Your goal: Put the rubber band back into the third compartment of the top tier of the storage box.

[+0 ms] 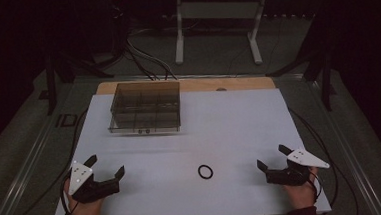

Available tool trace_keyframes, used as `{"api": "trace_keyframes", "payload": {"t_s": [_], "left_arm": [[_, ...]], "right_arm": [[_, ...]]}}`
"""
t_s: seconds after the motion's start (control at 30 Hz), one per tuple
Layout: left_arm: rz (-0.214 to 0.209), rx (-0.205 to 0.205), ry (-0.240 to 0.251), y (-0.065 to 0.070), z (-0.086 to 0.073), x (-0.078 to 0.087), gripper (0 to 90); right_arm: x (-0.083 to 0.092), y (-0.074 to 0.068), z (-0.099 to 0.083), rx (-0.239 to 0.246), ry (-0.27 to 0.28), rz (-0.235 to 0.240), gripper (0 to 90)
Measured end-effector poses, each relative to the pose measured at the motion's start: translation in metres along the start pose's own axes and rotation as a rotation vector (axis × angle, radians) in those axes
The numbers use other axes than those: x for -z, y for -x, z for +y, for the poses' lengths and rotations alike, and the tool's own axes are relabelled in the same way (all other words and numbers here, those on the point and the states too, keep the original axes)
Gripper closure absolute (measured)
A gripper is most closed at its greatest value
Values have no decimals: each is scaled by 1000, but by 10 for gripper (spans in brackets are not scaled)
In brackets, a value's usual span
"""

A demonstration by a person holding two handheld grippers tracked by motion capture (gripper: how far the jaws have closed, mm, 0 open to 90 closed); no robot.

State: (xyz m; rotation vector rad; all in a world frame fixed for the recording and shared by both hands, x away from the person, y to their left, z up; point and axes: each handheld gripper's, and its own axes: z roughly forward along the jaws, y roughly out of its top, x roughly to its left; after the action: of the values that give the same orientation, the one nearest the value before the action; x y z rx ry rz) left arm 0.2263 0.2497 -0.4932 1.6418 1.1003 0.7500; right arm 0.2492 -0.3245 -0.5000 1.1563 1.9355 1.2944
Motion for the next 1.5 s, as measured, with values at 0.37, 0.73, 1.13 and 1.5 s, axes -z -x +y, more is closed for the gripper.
{"api": "trace_keyframes", "payload": {"t_s": [0.37, 0.73, 1.13, 1.5], "left_arm": [[42, 1, -43, 0, 2, 0, 3], [31, -15, -53, 11, 25, -6, 3], [-15, -31, -51, 24, 38, -22, 3], [-47, -46, -75, 37, 48, -43, 3]], "right_arm": [[2, -2, 1, -23, -22, -51, 0], [4, -5, 1, -10, -10, -73, 0], [4, -5, 1, -7, -5, -81, 1], [4, -5, 1, -10, -4, -83, 1]]}}
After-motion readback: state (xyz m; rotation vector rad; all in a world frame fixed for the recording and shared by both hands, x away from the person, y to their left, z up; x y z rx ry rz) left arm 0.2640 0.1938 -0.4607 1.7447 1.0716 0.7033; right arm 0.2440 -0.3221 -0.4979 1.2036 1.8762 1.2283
